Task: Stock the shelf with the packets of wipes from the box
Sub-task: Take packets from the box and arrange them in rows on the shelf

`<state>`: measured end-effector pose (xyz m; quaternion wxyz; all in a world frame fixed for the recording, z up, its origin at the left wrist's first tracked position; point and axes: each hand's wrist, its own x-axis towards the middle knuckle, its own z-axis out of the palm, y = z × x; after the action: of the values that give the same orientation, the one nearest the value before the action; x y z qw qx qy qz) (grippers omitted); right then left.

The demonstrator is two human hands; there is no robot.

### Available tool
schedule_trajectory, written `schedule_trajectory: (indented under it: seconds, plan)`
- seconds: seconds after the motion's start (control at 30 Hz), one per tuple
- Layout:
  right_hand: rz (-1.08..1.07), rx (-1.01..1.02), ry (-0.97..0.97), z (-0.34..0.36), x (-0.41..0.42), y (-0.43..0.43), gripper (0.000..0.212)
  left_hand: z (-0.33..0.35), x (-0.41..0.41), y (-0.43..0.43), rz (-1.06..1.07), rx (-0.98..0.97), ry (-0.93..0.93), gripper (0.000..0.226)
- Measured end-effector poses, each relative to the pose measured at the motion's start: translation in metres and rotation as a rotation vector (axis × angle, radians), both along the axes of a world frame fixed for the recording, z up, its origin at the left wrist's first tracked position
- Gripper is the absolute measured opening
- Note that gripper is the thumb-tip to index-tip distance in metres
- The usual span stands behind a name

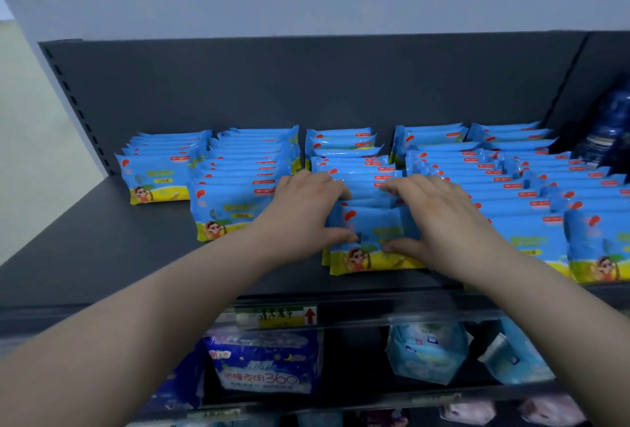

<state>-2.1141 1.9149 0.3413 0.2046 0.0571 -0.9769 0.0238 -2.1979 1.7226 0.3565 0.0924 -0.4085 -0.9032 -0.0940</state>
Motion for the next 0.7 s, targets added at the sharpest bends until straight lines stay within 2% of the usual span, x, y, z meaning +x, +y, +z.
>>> schedule_trajectory:
  seconds: [0.13,0.23,0.33,0.5,0.6,0.7]
  plan:
    - [-0.011,0.013,0.018,-0.002,0.004,0.002,0.063,0.021,-0.013,-0.006,0.010,0.131,-0.069,0.045]
    - [0.002,-0.044,-0.050,0.002,0.004,0.001,0.061,0.037,-0.030,-0.002,0.047,-0.010,-0.076,0.031]
    - [-0.019,-0.091,-0.150,0.005,0.003,-0.001,0.062,0.045,-0.041,0.010,-0.028,-0.134,-0.135,0.019]
    - [0.023,-0.171,-0.170,0.010,0.001,-0.007,0.062,0.051,-0.050,0.018,-0.116,-0.220,-0.194,0.011]
    - [-0.013,-0.066,-0.133,0.008,-0.001,-0.013,0.076,0.052,-0.053,0.016,-0.168,-0.263,-0.156,0.006]
    - [-0.062,0.000,-0.133,0.010,-0.003,-0.015,0.084,0.056,-0.057,0.015,-0.208,-0.267,-0.150,0.013]
